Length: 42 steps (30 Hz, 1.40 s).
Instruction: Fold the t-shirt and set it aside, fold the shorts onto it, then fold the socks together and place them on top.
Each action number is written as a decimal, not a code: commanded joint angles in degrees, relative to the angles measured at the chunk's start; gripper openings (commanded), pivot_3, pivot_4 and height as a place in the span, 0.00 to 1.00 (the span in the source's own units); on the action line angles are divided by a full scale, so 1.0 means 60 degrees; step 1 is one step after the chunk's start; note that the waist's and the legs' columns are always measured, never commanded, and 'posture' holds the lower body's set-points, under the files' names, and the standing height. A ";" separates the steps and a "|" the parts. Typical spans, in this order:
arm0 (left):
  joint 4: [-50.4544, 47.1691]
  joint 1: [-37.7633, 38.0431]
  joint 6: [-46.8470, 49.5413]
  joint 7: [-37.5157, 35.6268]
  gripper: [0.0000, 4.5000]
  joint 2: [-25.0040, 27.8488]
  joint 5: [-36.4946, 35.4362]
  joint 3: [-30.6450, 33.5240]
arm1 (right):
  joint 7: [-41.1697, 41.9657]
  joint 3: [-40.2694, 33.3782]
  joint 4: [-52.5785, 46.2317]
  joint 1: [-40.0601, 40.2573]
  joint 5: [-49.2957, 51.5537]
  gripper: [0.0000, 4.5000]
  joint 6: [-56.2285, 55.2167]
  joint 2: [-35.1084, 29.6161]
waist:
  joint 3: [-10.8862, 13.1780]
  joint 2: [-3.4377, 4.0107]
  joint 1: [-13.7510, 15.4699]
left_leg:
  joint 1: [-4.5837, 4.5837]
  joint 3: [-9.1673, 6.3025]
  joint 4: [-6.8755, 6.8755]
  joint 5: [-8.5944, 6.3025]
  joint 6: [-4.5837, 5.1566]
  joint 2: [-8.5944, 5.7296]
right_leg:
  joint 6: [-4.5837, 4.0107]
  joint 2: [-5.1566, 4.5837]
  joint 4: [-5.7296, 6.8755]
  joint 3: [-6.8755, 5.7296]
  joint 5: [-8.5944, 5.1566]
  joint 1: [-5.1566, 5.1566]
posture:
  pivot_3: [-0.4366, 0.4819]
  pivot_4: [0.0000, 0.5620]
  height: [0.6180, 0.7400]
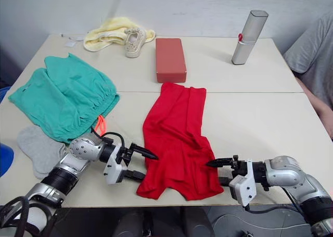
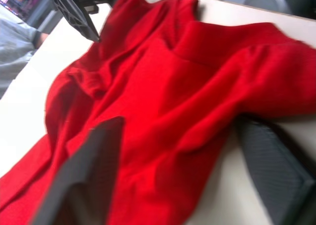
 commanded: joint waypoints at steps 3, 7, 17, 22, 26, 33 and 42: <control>-0.0320 0.0244 0.0207 -0.0413 0.38 0.0302 -0.0127 -0.0244 | -0.0022 0.0239 -0.0260 0.0150 0.0017 0.17 0.0072 -0.0181 | 0.0005 0.0008 0.0008 | 0.0000 -0.0001 0.0002 0.0004 -0.0006 0.0000 | -0.0006 0.0000 0.0013 0.0001 -0.0003 -0.0007 | 0.48 0.27 1.00; -0.0709 0.0627 0.0575 -0.0740 0.09 0.0739 -0.0520 -0.0195 | -0.0151 0.0102 -0.0560 0.0550 0.0144 0.00 0.0111 -0.0446 | 0.0014 0.0031 0.0008 | -0.0006 -0.0001 -0.0003 0.0003 -0.0006 0.0002 | -0.0014 0.0000 0.0020 0.0000 -0.0008 -0.0020 | 0.48 0.27 1.00; -0.2726 0.2328 0.2071 -0.0839 0.01 0.1868 -0.1668 0.0451 | -0.0574 -0.0342 -0.2506 0.2118 0.0766 0.00 0.0967 -0.1136 | 0.0027 0.0054 0.0014 | -0.0016 -0.0019 -0.0007 0.0001 -0.0008 0.0013 | -0.0027 -0.0003 0.0025 -0.0006 -0.0015 -0.0030 | 0.48 0.27 1.00; -0.3669 0.3387 0.2602 -0.0449 0.01 0.2227 -0.1873 0.1044 | -0.0773 -0.0619 -0.3058 0.2846 0.0775 0.00 0.1325 -0.1258 | 0.0027 0.0054 0.0030 | -0.0022 -0.0029 -0.0006 -0.0010 0.0010 0.0012 | -0.0033 -0.0008 0.0025 -0.0013 -0.0019 -0.0025 | 0.48 0.27 1.00; -0.4299 0.4091 0.3050 -0.0434 0.01 0.2426 -0.2121 0.1357 | -0.0675 -0.0700 -0.3404 0.3345 0.1186 0.00 0.1516 -0.1466 | 0.0028 0.0055 0.0031 | -0.0032 -0.0035 -0.0008 -0.0020 0.0022 0.0013 | -0.0037 -0.0005 0.0017 -0.0021 -0.0021 -0.0030 | 0.48 0.27 1.00; -0.5363 0.4067 0.7333 0.0127 0.01 0.2740 -0.3844 0.2111 | -0.0242 -0.1142 -0.5117 0.3624 0.4038 0.00 0.4166 -0.2147 | 0.0031 0.0059 0.0050 | -0.0035 -0.0045 -0.0005 -0.0022 0.0025 0.0012 | -0.0034 -0.0001 0.0024 -0.0026 -0.0019 -0.0029 | 0.48 0.27 1.00; -0.4090 0.1468 1.2846 0.1366 0.01 0.1785 -0.5179 0.2723 | -0.0233 -0.1315 -0.4793 0.0166 0.6165 0.00 0.9492 -0.0829 | 0.0036 0.0057 0.0052 | -0.0062 -0.0058 0.0005 -0.0025 0.0011 0.0009 | -0.0025 0.0021 0.0021 -0.0037 -0.0014 -0.0054 | 0.48 0.27 1.00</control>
